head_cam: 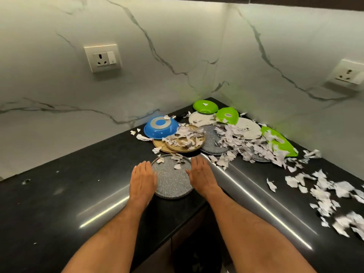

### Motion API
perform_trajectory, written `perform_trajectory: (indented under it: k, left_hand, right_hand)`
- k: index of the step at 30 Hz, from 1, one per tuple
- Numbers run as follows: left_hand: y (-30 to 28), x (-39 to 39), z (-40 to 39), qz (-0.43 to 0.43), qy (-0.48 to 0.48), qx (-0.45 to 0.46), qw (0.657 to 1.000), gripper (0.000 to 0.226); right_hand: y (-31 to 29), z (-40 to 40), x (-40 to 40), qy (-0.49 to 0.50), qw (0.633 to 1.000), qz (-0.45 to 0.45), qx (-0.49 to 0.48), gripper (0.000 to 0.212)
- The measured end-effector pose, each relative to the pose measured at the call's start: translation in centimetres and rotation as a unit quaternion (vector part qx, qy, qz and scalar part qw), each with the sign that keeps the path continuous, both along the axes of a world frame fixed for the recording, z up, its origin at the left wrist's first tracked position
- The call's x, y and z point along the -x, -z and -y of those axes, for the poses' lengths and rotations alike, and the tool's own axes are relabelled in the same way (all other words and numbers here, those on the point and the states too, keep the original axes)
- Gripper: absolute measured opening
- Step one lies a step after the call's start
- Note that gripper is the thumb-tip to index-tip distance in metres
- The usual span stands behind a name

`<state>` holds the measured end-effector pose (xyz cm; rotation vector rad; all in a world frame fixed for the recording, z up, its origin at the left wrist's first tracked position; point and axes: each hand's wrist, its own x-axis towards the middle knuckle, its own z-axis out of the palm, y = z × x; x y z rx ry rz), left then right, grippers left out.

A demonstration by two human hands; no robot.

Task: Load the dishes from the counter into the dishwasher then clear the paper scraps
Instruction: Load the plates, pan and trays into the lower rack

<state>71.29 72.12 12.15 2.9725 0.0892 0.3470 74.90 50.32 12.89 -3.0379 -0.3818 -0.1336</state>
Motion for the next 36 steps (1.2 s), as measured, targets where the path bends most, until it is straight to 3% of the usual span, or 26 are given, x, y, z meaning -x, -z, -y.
perform_trajectory:
  k: [3,6,11,16,22,29,33,36]
  left_hand:
    - [0.7,-0.6,0.0,-0.019,-0.022,0.031,0.999,0.03]
    - [1.5,-1.4,0.2,-0.047,-0.057,0.077,0.994,0.014]
    - [2.5,-2.3,0.5,-0.1,-0.089,0.105,0.985,0.017]
    - [2.2,-3.7,1.0,-0.108,-0.148,0.135,0.974,0.021]
    - [1.6,-4.2,0.6,-0.137,-0.233,0.248,0.93,0.017]
    - [0.9,-4.0,-0.3,-0.124,-0.323,0.417,0.841,0.005]
    - [0.0,-4.2,-0.1,-0.112,-0.277,0.465,0.834,0.011]
    - [-0.9,-5.2,-0.3,-0.08,-0.252,0.482,0.836,0.016]
  right_hand:
    - [0.9,-0.2,-1.7,-0.002,0.997,-0.048,-0.061,0.045]
    - [2.4,-0.2,-3.0,-0.005,0.995,-0.084,-0.06,0.044]
    - [3.9,-0.2,-4.0,0.015,0.992,-0.121,-0.04,0.031]
    - [4.0,0.0,-4.7,0.027,0.99,-0.132,-0.053,0.031]
    - [3.8,0.4,-4.6,0.077,0.983,-0.127,-0.106,0.028]
    - [1.8,0.7,-4.9,0.138,0.971,-0.081,-0.176,0.021]
    - [0.3,0.9,-5.2,0.146,0.963,-0.039,-0.224,0.011]
    - [-0.9,1.0,-5.6,0.142,0.956,0.002,-0.255,0.023]
